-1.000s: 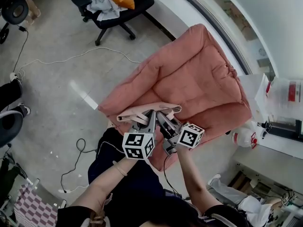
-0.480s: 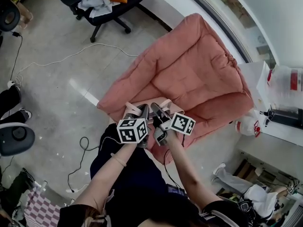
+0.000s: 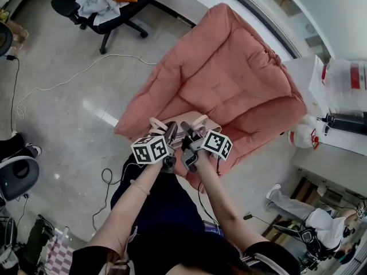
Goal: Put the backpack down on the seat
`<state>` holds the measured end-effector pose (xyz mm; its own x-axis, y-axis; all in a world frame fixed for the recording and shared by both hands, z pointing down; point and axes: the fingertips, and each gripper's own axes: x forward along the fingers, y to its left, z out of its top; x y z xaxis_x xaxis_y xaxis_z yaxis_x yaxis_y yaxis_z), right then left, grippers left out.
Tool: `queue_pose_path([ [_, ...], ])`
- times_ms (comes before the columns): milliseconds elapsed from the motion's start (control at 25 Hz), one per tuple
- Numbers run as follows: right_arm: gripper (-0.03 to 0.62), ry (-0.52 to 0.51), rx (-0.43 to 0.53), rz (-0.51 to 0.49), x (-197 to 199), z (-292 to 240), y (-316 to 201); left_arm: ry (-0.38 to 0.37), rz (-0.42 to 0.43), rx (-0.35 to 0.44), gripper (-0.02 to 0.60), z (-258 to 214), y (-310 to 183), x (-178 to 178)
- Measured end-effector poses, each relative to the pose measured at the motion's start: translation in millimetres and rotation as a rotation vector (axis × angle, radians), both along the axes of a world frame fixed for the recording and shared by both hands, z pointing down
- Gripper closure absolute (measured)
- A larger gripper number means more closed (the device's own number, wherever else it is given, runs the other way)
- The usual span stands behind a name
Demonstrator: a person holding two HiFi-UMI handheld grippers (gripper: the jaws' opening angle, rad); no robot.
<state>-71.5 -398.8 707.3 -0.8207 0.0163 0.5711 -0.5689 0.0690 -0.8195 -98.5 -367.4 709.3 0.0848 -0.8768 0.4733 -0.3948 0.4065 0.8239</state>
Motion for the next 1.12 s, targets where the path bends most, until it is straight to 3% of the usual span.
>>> queue_pose_path([
  [160,0.545,-0.014,-0.012,0.050,4,-1,-5,0.117,-0.044,0.032,0.526,1,-3,1],
  [240,0.434,-0.030,-0.026,0.085,7,-1,-8,0.141,-0.074,0.054,0.403,0,-6,-1],
  [320,0.358,-0.052,-0.037,0.132,11,-2,-14,0.156,-0.090,0.072,0.340,-3,-8,-4],
  [400,0.326,-0.073,-0.055,0.191,17,-2,-20,0.181,-0.086,0.076,0.310,-4,-8,-4],
  [520,0.319,-0.102,-0.094,0.257,26,-2,-24,0.265,-0.059,0.062,0.298,-3,-3,1],
  [720,0.319,-0.124,-0.085,0.261,38,-11,-20,0.400,-0.001,0.067,0.298,-14,6,12],
  [840,0.319,-0.156,-0.089,0.265,41,-18,-15,0.418,0.066,0.077,0.298,-24,11,20],
  [1120,0.319,-0.216,-0.090,0.238,52,-36,1,0.380,0.158,0.044,0.298,-44,28,36],
])
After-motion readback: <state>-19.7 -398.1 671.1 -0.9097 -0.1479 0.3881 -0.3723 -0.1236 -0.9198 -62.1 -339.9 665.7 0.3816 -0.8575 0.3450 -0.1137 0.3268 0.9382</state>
